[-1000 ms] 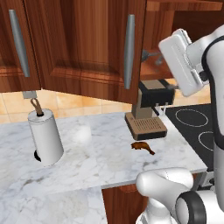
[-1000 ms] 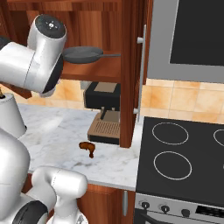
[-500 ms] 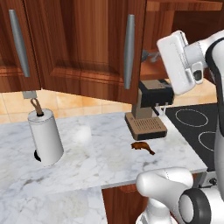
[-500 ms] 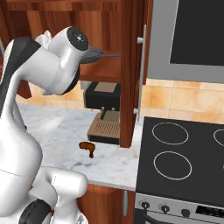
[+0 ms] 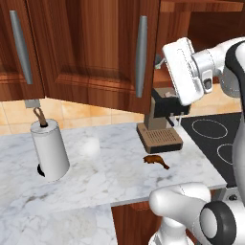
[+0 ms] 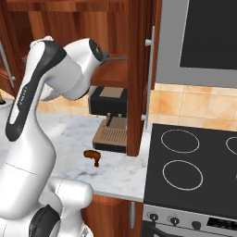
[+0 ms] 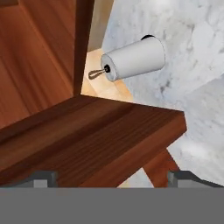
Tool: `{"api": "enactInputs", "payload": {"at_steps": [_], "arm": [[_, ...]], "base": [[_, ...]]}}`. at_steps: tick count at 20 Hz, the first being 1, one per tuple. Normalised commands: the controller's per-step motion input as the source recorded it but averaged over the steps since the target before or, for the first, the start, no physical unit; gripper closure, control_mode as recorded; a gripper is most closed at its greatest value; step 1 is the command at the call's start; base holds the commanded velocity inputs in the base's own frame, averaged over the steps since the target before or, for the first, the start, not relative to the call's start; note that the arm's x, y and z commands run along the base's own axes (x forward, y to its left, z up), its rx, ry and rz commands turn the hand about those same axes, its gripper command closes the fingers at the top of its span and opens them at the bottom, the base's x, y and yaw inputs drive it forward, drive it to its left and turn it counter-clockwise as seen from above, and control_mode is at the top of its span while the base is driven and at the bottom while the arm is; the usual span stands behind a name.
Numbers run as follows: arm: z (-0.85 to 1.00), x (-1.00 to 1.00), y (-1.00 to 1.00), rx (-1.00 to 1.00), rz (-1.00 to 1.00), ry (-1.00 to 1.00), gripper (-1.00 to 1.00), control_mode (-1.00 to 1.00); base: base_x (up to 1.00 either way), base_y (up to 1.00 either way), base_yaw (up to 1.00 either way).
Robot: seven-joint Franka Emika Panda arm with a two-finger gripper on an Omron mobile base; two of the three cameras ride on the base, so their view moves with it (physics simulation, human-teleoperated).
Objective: Retrieve the pan from the cabinet, then place the raw meat into the pan to avoid contamination.
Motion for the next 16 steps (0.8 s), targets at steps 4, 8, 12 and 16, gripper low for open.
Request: {"api": "enactInputs", "payload": {"at_steps": [4, 8, 12, 16], "arm": [[-0.01, -0.01, 0.28, 0.09, 0.29, 0.04, -1.00, -1.00], [-0.04, -0.05, 0.36, 0.04, 0.28, 0.02, -1.00, -1.00], [-0.07, -0.13, 0.42, 0.01, 0.27, 0.01, -1.00, -1.00], [-0.12, -0.24, 0.49, 0.00, 0.24, 0.02, -1.00, -1.00]], "base": [[0.00, 0.00, 0.00], [0.00, 0.00, 0.00], [0.00, 0.00, 0.00], [0.00, 0.00, 0.00]]}}
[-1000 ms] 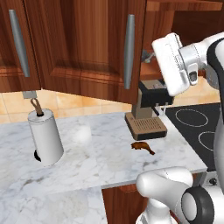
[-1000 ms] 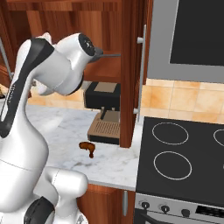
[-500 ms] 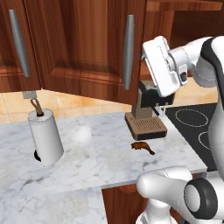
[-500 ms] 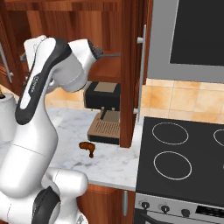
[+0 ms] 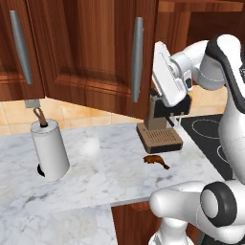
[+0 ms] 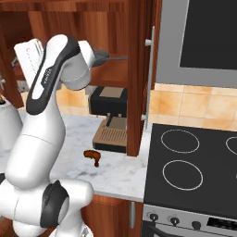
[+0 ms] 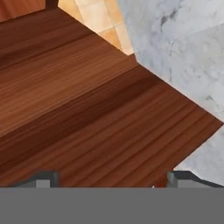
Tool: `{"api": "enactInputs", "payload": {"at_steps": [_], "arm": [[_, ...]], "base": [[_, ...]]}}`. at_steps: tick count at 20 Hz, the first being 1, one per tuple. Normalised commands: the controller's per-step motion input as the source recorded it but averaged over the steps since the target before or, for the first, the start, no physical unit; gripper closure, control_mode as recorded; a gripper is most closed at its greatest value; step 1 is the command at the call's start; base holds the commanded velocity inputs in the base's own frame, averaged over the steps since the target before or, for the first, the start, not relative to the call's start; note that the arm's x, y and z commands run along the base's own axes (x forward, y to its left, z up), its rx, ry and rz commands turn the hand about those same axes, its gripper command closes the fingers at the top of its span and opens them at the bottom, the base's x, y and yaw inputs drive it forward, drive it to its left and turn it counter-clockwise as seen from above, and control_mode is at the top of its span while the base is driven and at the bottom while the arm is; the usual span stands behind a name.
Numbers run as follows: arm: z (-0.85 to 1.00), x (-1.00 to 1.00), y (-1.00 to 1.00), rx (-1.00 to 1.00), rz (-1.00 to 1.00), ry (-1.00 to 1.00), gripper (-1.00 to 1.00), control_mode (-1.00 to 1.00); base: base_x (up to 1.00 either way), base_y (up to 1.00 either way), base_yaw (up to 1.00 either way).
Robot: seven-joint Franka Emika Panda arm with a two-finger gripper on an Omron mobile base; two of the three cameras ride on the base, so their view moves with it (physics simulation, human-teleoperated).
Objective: Retrieve the pan from the cabinet, then place the raw meat into the pan to avoid contamination.
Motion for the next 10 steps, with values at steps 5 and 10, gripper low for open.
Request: {"api": "enactInputs", "payload": {"at_steps": [5, 10], "arm": [[-0.21, -0.31, 0.52, 0.03, 0.16, 0.04, -1.00, -1.00], [-0.16, -0.17, 0.46, 0.01, 0.00, 0.02, -1.00, -1.00]], "base": [[0.00, 0.00, 0.00], [0.00, 0.00, 0.00]]}}
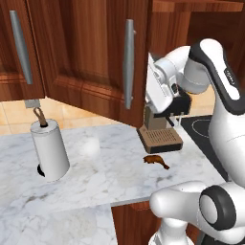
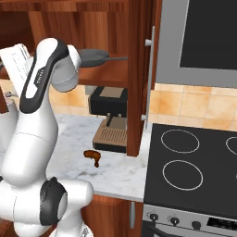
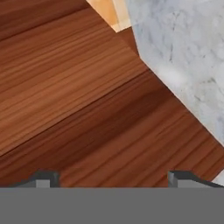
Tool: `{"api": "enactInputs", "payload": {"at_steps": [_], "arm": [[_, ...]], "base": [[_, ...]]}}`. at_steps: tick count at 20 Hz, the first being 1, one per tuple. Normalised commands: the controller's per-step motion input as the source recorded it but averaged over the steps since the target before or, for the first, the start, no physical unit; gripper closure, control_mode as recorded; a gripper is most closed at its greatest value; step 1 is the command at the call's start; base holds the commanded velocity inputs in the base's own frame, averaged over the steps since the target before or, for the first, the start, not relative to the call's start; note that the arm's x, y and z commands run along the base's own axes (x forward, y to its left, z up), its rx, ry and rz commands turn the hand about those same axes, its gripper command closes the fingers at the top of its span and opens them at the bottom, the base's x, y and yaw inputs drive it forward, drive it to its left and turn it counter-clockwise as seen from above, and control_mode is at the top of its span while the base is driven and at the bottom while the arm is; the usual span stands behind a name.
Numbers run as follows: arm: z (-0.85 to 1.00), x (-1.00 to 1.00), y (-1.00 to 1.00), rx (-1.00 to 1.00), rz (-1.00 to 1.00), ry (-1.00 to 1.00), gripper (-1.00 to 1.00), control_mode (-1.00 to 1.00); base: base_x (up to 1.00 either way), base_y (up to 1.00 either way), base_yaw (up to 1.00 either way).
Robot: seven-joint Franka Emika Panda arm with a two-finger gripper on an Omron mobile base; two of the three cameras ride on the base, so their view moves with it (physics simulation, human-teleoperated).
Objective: Retrieve the pan from the cabinet, then place the raw meat into the pan to avoid contamination.
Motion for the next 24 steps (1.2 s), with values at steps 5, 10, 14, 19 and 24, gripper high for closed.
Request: {"api": "enactInputs", "payload": {"at_steps": [5, 10, 14, 19, 24], "arm": [[-0.10, -0.04, 0.38, 0.00, -0.15, 0.00, -1.00, -1.00], [-0.03, 0.00, 0.52, -0.01, -0.13, 0.00, -1.00, -1.00], [0.00, -0.02, 0.77, -0.06, -0.04, 0.00, -1.00, -1.00], [-0.03, 0.00, 0.76, -0.06, -0.05, 0.00, -1.00, -1.00], [-0.03, 0.00, 0.38, -0.01, -0.03, 0.00, -1.00, -1.00]], "base": [[0.00, 0.00, 0.00], [0.00, 0.00, 0.00], [0.00, 0.00, 0.00], [0.00, 0.00, 0.00], [0.00, 0.00, 0.00]]}}
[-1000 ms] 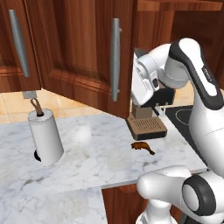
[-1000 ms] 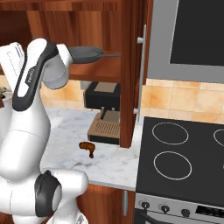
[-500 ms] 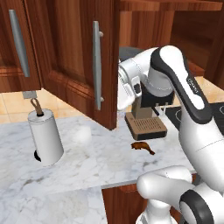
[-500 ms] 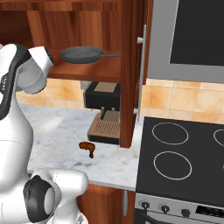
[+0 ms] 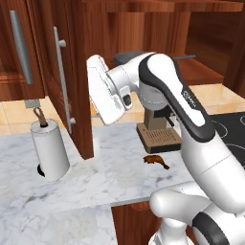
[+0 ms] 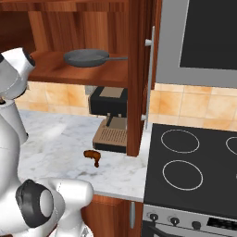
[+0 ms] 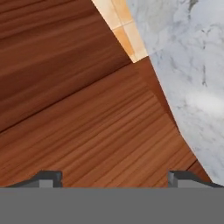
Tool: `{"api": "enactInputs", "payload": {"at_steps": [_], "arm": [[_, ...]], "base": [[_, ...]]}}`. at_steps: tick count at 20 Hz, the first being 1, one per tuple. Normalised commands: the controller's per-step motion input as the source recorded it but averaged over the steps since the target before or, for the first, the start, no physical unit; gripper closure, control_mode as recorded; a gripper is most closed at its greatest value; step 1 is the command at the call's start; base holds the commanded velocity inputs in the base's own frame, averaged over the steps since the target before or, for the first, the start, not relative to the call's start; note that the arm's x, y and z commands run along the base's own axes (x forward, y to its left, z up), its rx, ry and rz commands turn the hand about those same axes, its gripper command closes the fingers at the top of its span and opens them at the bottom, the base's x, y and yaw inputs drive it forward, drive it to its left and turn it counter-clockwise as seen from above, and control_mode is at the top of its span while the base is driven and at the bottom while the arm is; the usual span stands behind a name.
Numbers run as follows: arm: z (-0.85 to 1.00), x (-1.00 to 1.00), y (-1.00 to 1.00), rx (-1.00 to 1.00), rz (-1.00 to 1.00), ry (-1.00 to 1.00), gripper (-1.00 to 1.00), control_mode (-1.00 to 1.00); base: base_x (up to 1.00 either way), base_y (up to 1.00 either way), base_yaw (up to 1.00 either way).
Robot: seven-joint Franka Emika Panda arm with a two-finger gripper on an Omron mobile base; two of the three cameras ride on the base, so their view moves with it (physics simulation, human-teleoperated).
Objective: Retrieve the pan from the cabinet, then place the raw meat into the pan to avoid contamination.
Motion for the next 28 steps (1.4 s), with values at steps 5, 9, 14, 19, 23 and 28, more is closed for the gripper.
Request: {"api": "enactInputs", "payload": {"at_steps": [5, 9, 14, 19, 23, 28], "arm": [[-0.04, 0.03, 0.32, 0.00, -0.05, -0.03, -1.00, -1.00], [0.00, 0.00, 0.10, 0.00, -0.03, 0.00, -1.00, -1.00], [-0.06, 0.00, -0.10, -0.06, 0.00, -0.03, -1.00, -1.00], [-0.03, 0.00, -0.34, -0.14, 0.00, -0.09, -1.00, -1.00], [-0.18, -0.01, -0.45, -0.14, 0.00, -0.11, -1.00, -1.00], [-0.08, -0.02, -0.45, -0.15, 0.04, -0.13, -1.00, -1.00]], "base": [[0.00, 0.00, 0.00], [0.00, 0.00, 0.00], [0.00, 0.00, 0.00], [0.00, 0.00, 0.00], [0.00, 0.00, 0.00], [0.00, 0.00, 0.00]]}}
